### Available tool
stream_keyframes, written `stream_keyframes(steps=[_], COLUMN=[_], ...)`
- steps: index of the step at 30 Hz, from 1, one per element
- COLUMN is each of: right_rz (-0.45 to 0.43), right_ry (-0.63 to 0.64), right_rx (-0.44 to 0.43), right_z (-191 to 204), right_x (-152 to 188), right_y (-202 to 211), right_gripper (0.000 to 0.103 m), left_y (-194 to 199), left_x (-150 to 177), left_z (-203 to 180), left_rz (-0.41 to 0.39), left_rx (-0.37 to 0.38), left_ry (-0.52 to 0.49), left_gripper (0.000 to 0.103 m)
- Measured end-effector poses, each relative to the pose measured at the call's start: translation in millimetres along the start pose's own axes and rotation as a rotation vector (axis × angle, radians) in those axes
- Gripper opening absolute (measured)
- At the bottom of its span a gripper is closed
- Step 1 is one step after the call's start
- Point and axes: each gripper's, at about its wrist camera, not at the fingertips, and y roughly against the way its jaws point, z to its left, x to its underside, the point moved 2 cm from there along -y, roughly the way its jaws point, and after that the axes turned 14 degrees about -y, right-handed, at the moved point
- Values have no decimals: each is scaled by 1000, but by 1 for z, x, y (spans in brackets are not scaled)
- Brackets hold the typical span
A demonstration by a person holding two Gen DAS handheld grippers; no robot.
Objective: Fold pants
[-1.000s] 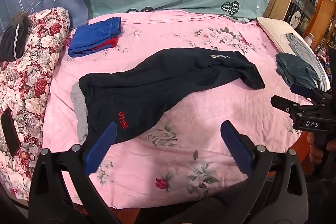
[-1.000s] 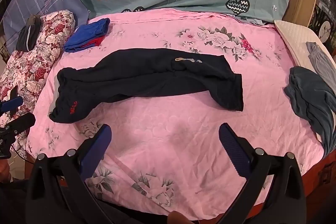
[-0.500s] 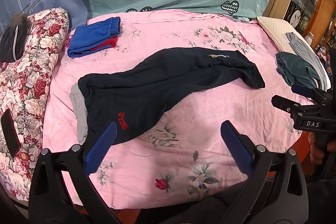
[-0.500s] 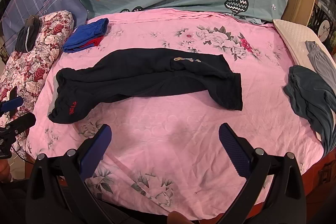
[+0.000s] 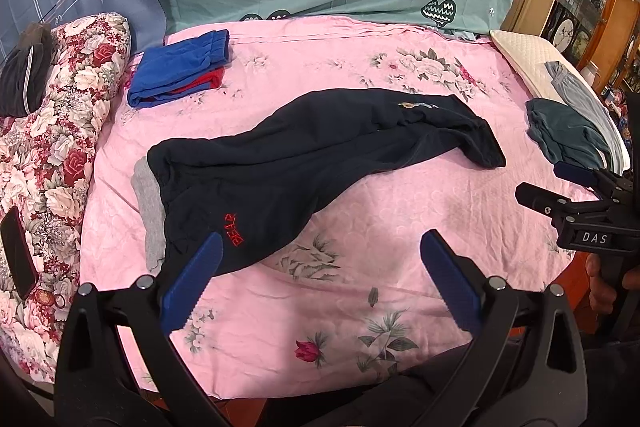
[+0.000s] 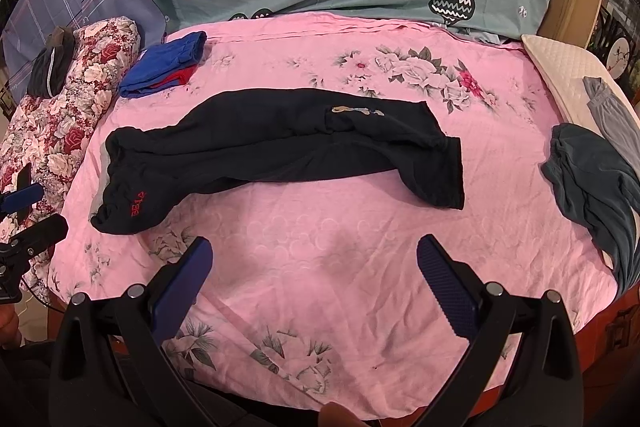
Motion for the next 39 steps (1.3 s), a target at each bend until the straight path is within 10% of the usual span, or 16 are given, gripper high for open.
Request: stream_keyframes(steps=[39], right_rz=[15], right_ry=[-3], right_rx=[3], right_z=[3], right_x=[-1], right_y=[-6], right_gripper=[102], left_y=[-1], left_x=[-1], left_z=[0], left_rz=[3], left_rx=[2], left_ry=[1], left_gripper=[101])
